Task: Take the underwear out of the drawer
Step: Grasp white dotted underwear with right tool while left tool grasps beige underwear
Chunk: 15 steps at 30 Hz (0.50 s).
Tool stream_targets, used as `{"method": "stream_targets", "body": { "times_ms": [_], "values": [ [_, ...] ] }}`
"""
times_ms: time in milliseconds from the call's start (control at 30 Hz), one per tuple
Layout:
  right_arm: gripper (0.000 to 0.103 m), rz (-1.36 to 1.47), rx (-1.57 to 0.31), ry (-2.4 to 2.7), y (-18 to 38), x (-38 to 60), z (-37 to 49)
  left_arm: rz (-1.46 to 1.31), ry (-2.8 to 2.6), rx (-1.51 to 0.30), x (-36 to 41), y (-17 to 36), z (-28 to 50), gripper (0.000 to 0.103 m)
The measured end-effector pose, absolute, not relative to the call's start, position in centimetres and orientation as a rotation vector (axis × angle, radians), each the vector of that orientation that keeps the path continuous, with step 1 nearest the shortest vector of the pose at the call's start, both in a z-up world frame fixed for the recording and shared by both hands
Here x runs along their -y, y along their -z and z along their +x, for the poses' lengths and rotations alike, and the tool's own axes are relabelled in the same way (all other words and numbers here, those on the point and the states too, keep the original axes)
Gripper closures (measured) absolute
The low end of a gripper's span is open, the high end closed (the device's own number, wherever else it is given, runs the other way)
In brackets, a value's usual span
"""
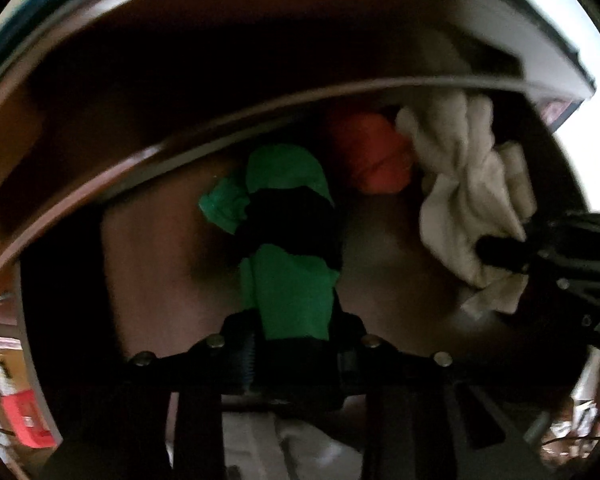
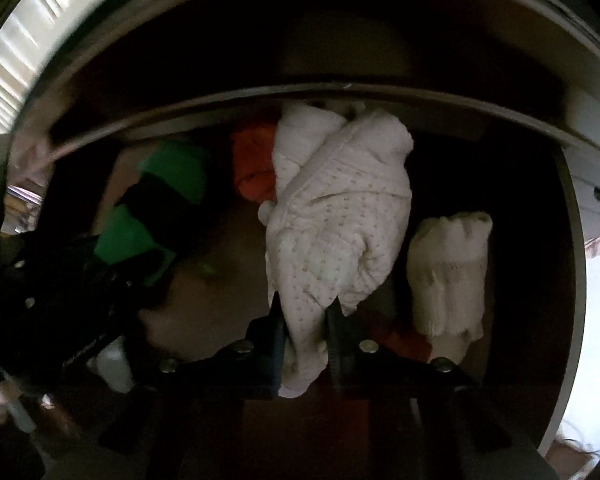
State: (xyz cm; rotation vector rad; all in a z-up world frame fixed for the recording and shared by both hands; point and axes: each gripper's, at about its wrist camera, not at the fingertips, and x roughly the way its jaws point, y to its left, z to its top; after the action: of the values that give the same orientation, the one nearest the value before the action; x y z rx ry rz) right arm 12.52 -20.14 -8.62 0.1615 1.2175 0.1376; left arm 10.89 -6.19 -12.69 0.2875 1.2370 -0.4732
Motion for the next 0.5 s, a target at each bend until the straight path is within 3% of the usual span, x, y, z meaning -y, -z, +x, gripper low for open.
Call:
{"method": "stream_targets", "body": {
  "times_ms": [500],
  "values": [
    [0.085,0.492,-1.067,-0.257,6.2,25.3,7.0,0.098,0.581,-1.175,0.3,9.6,8.2,0.076]
  ]
}}
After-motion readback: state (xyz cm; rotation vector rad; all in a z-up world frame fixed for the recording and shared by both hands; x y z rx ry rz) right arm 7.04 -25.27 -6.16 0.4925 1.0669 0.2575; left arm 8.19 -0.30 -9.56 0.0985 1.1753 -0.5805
